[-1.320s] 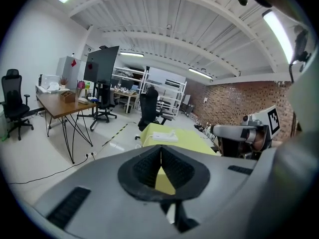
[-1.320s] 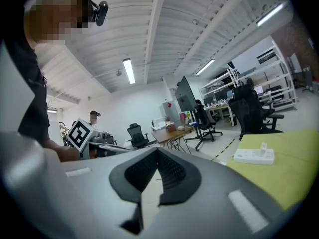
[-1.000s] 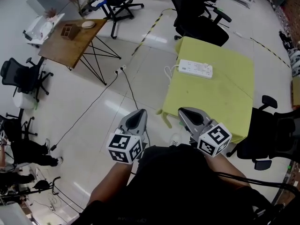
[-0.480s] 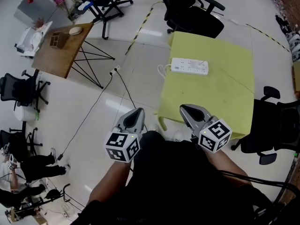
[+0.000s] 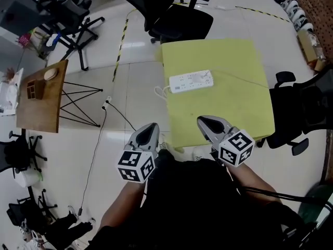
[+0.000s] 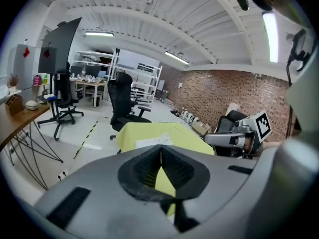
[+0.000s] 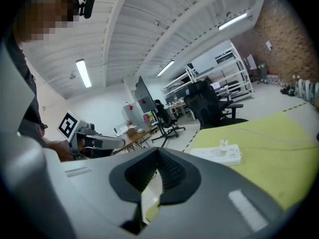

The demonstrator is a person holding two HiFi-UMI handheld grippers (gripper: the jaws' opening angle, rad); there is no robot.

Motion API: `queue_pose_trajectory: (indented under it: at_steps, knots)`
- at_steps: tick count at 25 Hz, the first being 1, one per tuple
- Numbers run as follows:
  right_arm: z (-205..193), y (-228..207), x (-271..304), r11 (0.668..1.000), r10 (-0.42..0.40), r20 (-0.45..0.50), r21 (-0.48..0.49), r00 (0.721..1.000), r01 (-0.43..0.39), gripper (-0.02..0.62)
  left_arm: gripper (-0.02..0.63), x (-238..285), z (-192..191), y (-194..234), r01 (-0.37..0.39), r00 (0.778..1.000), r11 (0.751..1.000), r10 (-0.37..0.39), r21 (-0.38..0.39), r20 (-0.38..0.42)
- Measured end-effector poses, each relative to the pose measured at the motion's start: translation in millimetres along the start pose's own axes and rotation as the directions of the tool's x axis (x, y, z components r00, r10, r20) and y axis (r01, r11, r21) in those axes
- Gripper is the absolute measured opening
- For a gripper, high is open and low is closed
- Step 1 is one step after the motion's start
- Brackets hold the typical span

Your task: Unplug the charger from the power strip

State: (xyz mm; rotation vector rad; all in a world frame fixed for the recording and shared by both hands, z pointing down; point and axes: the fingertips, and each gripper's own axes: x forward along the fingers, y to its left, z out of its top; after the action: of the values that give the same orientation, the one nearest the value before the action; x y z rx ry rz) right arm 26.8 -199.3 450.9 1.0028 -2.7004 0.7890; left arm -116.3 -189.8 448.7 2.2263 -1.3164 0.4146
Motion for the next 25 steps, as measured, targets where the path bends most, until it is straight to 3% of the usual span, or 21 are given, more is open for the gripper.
queue_pose_trajectory:
  at_steps: [11, 16, 21, 25]
  knots:
    - [19.2, -22.8, 59.8, 0.959, -0.277, -0.022, 0.053, 0.961, 0.278, 0.003, 0.008, 48.3, 48.5, 108.4, 0.164, 0.986, 0.985, -0.164, 0.044, -0.011]
    - [19.8, -43.2, 65.4, 0.908, -0.413, -0.034, 0.061, 0.910, 0.414, 0.005, 0.008, 70.7, 51.2, 130.2, 0.243, 0.969, 0.968, -0.240, 0.062, -0.055]
    - [13.0, -83.5, 53.6, 0.851, -0.519, -0.097, 0.036, 0.849, 0.525, 0.025, 0.008, 90.6, 45.5, 119.8, 0.301, 0.951, 0.953, -0.297, 0.032, -0.087]
    - [6.8, -133.0, 66.9, 0.821, -0.566, -0.148, -0.012, 0.811, 0.571, 0.081, 0.008, 109.9, 39.6, 112.9, 0.328, 0.939, 0.944, -0.322, 0.027, -0.118]
